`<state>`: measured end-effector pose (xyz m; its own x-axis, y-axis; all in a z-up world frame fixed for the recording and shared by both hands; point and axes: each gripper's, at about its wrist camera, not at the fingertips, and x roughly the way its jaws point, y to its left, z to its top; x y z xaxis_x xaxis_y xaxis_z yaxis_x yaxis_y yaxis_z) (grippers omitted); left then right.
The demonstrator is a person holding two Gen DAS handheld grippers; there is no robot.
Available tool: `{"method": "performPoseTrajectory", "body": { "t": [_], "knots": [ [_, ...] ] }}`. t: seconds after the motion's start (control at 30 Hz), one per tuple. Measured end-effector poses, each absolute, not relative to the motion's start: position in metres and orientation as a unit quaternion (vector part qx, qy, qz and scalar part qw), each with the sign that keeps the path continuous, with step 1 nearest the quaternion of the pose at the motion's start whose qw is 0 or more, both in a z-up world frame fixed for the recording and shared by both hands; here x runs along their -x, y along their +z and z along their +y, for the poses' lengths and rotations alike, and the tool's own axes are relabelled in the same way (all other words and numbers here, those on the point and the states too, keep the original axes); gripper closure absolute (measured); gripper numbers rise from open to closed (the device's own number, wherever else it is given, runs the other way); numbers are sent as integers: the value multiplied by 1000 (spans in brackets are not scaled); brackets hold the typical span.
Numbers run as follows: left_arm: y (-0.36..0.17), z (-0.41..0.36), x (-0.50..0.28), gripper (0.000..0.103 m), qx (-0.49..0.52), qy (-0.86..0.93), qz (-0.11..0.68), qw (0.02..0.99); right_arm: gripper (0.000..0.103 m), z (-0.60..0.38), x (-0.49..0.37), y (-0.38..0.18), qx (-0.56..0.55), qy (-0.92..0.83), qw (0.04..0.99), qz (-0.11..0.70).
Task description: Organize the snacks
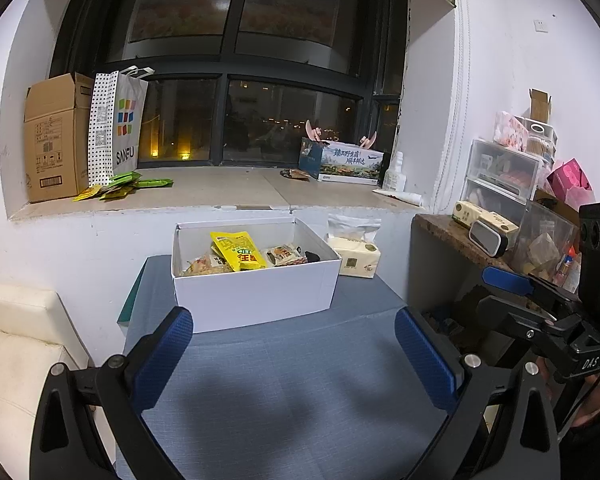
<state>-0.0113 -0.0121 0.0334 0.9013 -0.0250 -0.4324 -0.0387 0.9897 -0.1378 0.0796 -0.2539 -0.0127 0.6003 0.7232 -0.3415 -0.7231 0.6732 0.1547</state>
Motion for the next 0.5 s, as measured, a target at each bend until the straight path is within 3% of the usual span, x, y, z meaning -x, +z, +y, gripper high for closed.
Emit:
{"method": "performPoseTrajectory", "body": {
  "t": [0.5],
  "knots": [
    [32,-13,11,0,71,3,224,972,0,-253,-79,-13,1,404,895,190]
  ]
}}
